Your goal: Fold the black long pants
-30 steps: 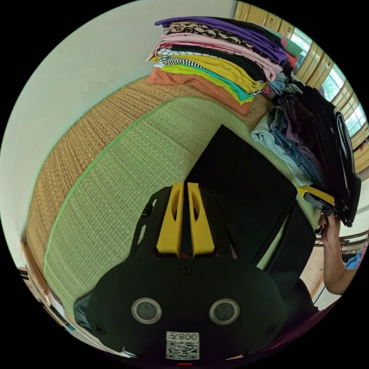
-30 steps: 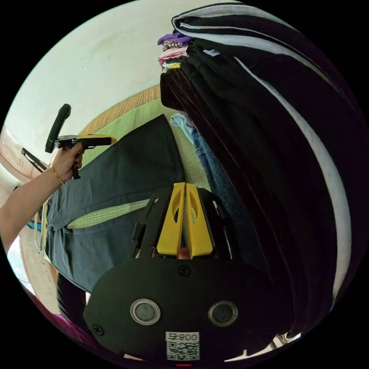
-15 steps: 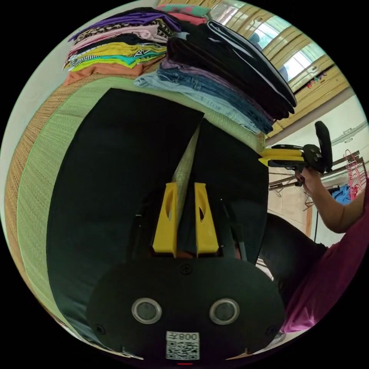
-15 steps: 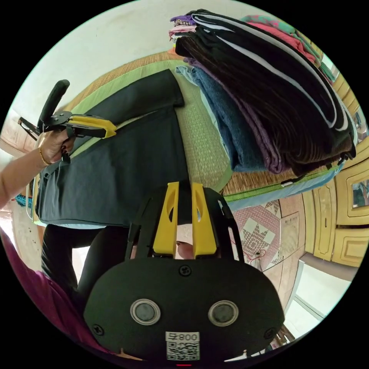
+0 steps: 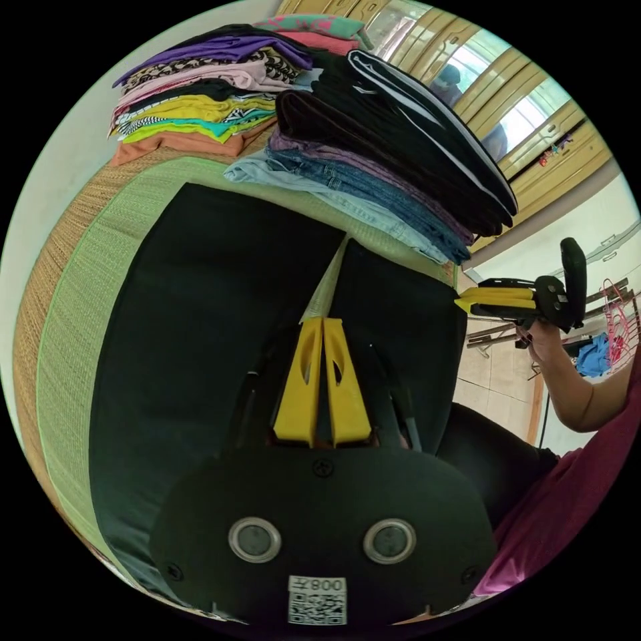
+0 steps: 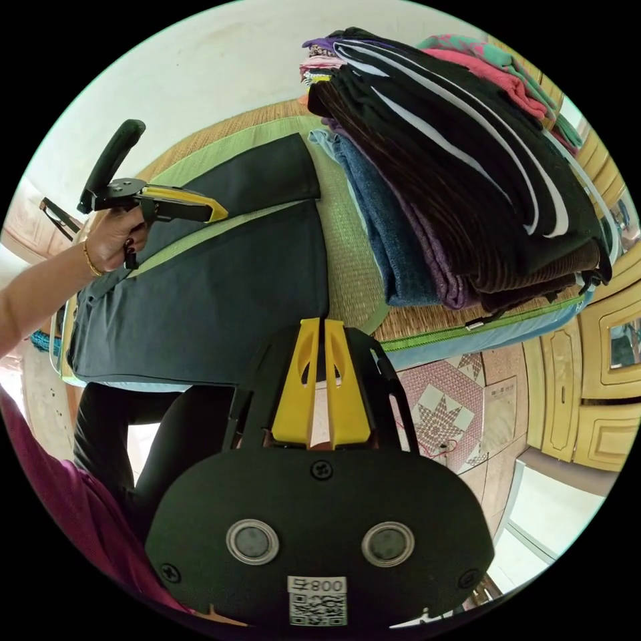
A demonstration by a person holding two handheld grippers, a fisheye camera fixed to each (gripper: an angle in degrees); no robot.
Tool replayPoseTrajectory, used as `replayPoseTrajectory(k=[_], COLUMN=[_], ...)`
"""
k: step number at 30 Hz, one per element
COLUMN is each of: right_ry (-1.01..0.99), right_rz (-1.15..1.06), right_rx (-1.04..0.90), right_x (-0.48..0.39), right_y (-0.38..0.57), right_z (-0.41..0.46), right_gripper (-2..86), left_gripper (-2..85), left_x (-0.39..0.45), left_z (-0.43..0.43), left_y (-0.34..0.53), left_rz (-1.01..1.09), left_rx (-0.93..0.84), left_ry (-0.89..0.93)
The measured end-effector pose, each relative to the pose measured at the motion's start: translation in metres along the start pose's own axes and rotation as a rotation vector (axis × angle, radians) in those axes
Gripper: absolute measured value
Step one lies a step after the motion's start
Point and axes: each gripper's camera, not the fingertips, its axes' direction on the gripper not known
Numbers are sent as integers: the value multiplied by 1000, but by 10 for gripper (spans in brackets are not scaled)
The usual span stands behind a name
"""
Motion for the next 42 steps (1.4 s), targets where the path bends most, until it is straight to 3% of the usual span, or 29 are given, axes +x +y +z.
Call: replayPoseTrajectory(k=[5, 16, 25, 31, 38, 42], right_ry=[13, -26, -16, -164, -296, -273], right_rz=[-5, 42, 72, -125, -415, -521], right_rx=[-11, -27, 61, 80, 46, -44], right_x=[-1, 1, -14, -96, -228, -296], right_y=[-14, -42, -71, -121, -180, -213], right_z=[-6, -32, -80, -99, -102, -86], right_gripper=[3, 4, -3, -1, 0, -1], left_gripper=[37, 17, 17, 5, 1, 0], left_x=[4, 6, -25, -65, -109, -126], left_z=[21, 21, -18, -68, -106, -115], left_y=[9, 49, 149, 302, 546, 652], left_rz=[7, 24, -75, -308, -718, -869], left_rx=[-92, -90, -13, 1, -109, 0], left_ry=[11, -33, -39, -84, -236, -112])
